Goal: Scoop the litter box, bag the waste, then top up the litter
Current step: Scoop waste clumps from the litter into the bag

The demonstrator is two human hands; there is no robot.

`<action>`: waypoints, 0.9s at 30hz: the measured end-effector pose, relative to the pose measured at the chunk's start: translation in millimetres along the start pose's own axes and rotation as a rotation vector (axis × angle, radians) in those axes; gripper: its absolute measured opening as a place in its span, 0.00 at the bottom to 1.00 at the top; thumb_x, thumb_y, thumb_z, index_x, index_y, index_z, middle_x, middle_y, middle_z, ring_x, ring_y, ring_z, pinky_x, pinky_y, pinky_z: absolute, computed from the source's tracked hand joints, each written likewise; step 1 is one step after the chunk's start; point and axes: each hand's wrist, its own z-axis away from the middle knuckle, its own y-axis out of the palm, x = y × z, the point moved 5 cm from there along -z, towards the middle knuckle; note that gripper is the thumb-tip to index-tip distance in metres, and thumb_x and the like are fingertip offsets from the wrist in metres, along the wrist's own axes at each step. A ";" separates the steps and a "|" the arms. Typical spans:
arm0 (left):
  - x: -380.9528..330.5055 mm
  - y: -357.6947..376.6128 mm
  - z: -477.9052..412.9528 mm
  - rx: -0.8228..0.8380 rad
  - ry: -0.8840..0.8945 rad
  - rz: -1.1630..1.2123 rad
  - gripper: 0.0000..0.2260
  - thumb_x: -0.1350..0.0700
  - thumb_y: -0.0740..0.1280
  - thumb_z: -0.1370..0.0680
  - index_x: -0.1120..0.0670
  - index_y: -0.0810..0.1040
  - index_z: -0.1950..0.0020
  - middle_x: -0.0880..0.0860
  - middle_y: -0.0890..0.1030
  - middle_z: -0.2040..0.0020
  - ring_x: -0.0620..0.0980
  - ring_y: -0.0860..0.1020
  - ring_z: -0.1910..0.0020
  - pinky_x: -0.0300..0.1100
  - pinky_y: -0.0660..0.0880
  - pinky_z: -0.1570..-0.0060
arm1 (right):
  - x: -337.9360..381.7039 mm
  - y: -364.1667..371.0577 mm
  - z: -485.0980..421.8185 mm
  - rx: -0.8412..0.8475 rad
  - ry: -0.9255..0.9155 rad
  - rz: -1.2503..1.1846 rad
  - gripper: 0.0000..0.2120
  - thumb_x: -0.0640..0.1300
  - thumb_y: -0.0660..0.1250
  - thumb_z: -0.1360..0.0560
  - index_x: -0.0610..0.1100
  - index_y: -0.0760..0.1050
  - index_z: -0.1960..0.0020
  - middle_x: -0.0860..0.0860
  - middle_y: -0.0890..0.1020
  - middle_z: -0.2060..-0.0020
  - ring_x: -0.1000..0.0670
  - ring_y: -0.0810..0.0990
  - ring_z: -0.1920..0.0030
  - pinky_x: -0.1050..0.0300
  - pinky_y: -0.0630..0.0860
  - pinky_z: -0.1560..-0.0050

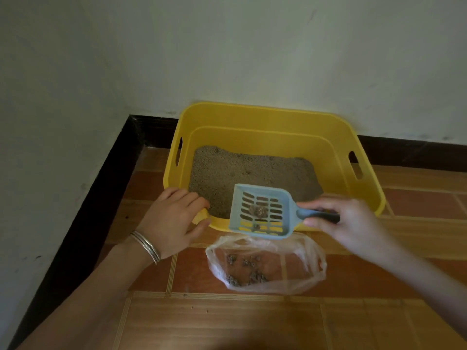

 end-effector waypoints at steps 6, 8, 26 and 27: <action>-8.7 0.4 3.6 0.061 -0.017 -0.033 0.18 0.43 0.56 0.27 0.52 0.78 0.49 0.48 0.79 0.54 0.52 0.78 0.54 0.45 0.63 0.47 | -21.5 32.5 46.8 -0.021 -0.014 0.113 0.17 0.40 0.73 0.32 0.50 0.79 0.45 0.65 0.75 0.55 0.64 0.76 0.54 0.69 0.74 0.52; -9.7 -0.1 3.6 0.071 -0.019 -0.046 0.18 0.43 0.56 0.28 0.52 0.78 0.49 0.49 0.79 0.54 0.53 0.78 0.53 0.45 0.63 0.47 | -27.2 42.9 52.7 -0.078 -0.104 0.213 0.15 0.39 0.74 0.33 0.46 0.81 0.47 0.58 0.79 0.56 0.59 0.75 0.54 0.59 0.77 0.53; -10.5 3.4 5.3 0.083 -0.019 -0.091 0.18 0.43 0.56 0.29 0.52 0.77 0.49 0.49 0.79 0.55 0.53 0.78 0.54 0.45 0.63 0.48 | -33.7 72.8 59.4 -0.236 -0.643 0.777 0.17 0.36 0.71 0.30 0.42 0.75 0.43 0.47 0.82 0.53 0.47 0.78 0.56 0.54 0.65 0.57; -10.5 3.3 5.2 0.079 -0.016 -0.093 0.18 0.43 0.56 0.29 0.51 0.77 0.49 0.49 0.79 0.55 0.53 0.78 0.54 0.45 0.63 0.48 | -34.4 72.3 59.4 -0.242 -0.659 0.787 0.15 0.36 0.69 0.29 0.42 0.75 0.43 0.48 0.82 0.53 0.47 0.78 0.55 0.54 0.66 0.57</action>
